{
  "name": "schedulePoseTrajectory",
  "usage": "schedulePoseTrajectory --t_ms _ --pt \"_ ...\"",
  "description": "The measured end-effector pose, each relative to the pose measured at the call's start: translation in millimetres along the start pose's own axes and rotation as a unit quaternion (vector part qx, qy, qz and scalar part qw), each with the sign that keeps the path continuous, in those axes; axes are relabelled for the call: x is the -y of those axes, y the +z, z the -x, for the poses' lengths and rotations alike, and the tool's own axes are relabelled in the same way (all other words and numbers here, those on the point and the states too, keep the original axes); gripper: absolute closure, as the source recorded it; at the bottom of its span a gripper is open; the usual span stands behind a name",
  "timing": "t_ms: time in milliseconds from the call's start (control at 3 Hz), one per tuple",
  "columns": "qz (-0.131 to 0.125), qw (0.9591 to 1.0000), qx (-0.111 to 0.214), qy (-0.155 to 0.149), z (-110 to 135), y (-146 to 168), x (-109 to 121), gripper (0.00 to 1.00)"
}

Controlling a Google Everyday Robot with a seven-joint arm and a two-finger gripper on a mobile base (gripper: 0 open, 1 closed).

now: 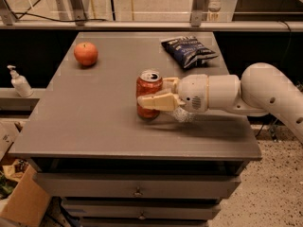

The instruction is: Place coke can upright

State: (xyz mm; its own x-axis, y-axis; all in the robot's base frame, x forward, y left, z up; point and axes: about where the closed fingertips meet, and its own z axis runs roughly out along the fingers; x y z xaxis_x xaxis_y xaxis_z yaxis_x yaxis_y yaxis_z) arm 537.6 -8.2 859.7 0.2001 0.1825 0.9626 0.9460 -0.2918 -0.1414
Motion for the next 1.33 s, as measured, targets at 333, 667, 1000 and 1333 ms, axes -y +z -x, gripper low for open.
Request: schedulePoseTrajectory --t_ms 333,667,1000,1333 --pt "0.0 1.0 0.0 0.0 -2.8 -0.7 0.4 0.37" --pt "0.0 1.0 0.0 0.0 -2.7 -0.8 0.3 0.13" --pt "0.002 1.0 0.003 0.005 4.9 -3.3 0.7 0.0" --pt "0.008 1.0 0.004 -0.001 1.4 -12.3 3.9 0.0"
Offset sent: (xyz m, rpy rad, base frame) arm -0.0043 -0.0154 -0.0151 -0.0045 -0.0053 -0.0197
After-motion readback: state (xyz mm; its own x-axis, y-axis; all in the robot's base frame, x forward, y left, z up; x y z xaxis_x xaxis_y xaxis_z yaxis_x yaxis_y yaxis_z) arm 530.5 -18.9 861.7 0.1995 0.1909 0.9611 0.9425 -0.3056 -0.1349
